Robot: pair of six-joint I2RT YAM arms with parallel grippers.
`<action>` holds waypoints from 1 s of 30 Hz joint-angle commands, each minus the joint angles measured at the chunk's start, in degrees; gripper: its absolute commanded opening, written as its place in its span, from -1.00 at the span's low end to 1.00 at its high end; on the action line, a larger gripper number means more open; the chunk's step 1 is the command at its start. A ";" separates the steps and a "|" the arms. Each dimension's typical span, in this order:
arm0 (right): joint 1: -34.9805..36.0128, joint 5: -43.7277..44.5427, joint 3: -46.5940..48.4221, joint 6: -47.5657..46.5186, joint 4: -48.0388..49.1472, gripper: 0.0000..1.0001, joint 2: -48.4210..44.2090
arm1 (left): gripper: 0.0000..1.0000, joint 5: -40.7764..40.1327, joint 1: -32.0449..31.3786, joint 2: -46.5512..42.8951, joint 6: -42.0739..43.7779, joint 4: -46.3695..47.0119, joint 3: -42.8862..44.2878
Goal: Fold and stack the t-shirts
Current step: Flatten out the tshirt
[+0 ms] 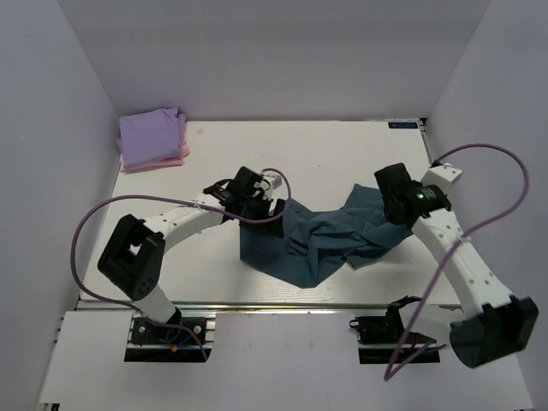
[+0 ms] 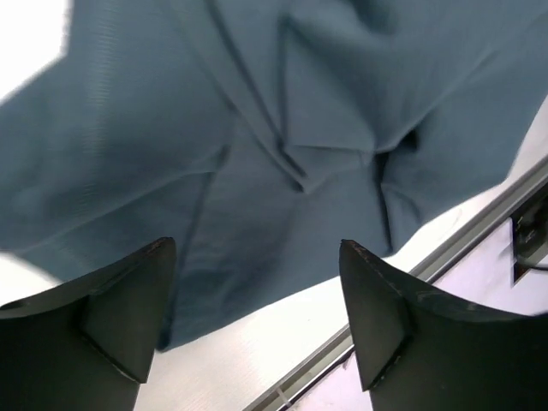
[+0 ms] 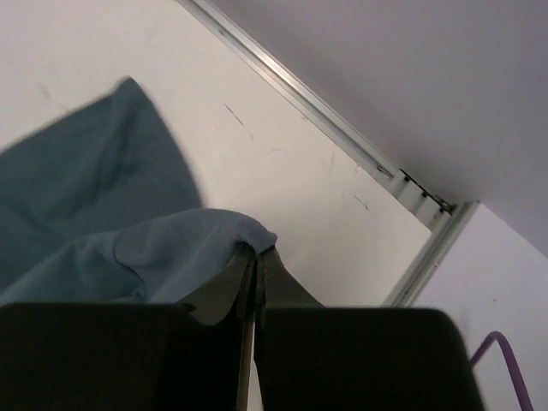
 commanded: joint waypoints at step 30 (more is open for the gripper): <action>-10.98 -9.14 -10.08 -9.87 17.73 -1.00 3.73 | -0.06 -3.28 -10.90 17.51 2.65 3.19 12.95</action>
